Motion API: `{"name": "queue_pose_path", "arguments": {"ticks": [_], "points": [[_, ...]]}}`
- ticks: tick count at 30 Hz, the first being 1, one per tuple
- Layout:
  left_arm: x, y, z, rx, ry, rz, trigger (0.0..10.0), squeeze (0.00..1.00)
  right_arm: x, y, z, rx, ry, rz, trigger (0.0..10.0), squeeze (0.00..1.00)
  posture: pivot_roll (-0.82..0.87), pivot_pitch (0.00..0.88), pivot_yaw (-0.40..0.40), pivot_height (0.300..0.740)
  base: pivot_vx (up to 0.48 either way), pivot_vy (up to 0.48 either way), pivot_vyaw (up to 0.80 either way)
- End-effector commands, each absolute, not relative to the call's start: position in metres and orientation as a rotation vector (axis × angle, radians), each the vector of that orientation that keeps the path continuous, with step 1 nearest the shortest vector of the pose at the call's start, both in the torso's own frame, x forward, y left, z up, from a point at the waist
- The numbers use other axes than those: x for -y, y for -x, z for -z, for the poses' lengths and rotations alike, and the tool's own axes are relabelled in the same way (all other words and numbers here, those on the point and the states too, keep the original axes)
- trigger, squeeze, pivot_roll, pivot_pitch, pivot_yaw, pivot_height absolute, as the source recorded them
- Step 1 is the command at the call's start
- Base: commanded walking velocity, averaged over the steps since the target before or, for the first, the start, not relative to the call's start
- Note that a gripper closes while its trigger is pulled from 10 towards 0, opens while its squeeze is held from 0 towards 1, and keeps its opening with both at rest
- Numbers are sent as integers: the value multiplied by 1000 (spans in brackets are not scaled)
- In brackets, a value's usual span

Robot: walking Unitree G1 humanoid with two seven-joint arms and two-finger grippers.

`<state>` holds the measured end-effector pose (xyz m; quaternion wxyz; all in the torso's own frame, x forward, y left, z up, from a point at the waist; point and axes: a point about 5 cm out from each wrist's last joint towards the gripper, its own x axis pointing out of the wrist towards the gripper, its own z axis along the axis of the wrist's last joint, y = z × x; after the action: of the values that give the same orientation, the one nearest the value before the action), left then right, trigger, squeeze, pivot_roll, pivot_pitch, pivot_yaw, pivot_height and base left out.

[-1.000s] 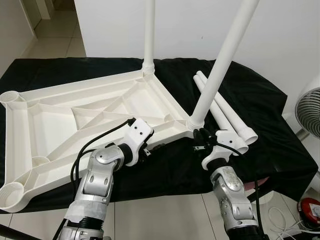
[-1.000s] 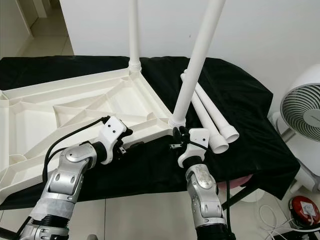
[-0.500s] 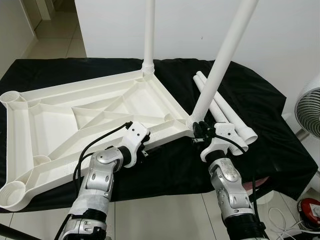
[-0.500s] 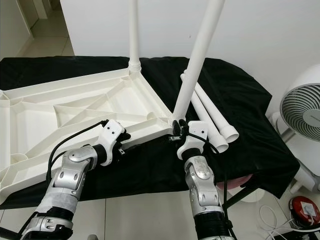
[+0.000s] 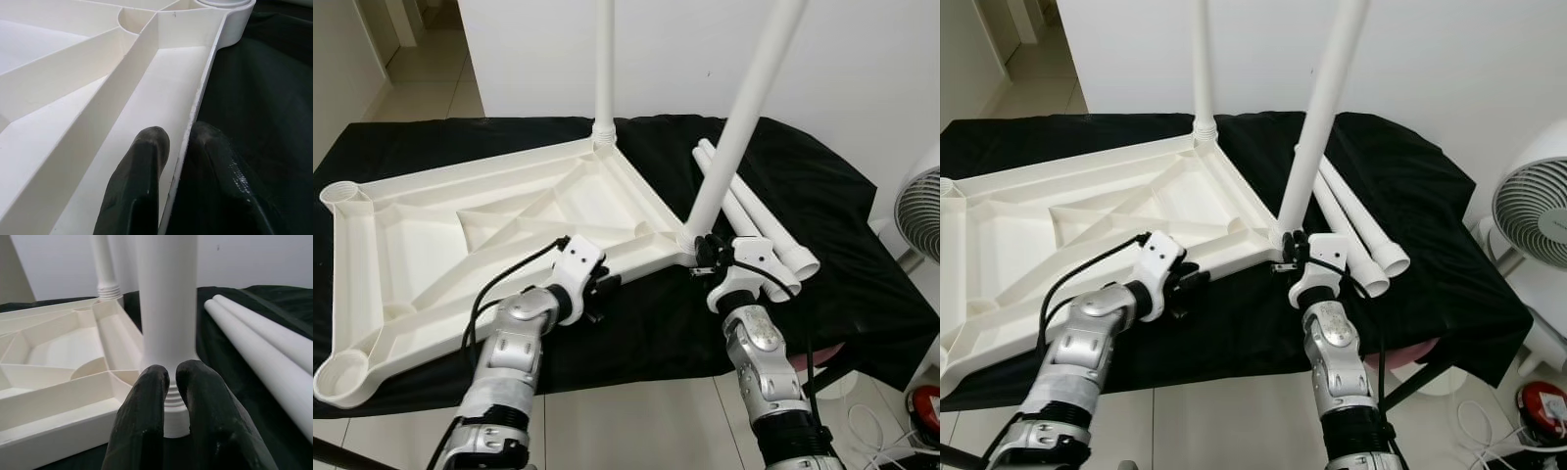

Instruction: Building children table

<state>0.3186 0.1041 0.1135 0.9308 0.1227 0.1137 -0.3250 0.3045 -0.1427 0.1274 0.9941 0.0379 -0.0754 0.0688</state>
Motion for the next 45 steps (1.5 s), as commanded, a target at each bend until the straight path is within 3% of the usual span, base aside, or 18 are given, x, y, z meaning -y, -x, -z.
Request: {"name": "queue_pose_path", "arguments": {"ticks": [1, 17, 22, 29, 45], "points": [[-127, -325, -105, -241, -311, 218, 0, 0, 144, -304, -126, 150, -71, -128, 10000, 0, -108, 0, 3, 740, 0, 0, 0], [-138, -331, -123, -157, -217, -56, 0, 0, 139, -316, -135, 179, -105, -5, 10000, 0, -105, 0, -17, 740, 0, 0, 0], [-161, -332, -131, -120, -188, -212, 0, 0, 127, -321, -139, 190, -111, -43, 10000, 0, -96, 0, -21, 740, 0, 0, 0], [-170, -333, -132, -117, -164, -245, 0, 0, 127, -323, -139, 190, -106, -38, 10000, 0, -91, 0, -21, 740, 0, 0, 0], [-160, -331, -134, -98, -128, -220, 0, 0, 130, -324, -136, 189, -95, -9, 10000, 0, -98, 0, -6, 740, 0, 0, 0]]}}
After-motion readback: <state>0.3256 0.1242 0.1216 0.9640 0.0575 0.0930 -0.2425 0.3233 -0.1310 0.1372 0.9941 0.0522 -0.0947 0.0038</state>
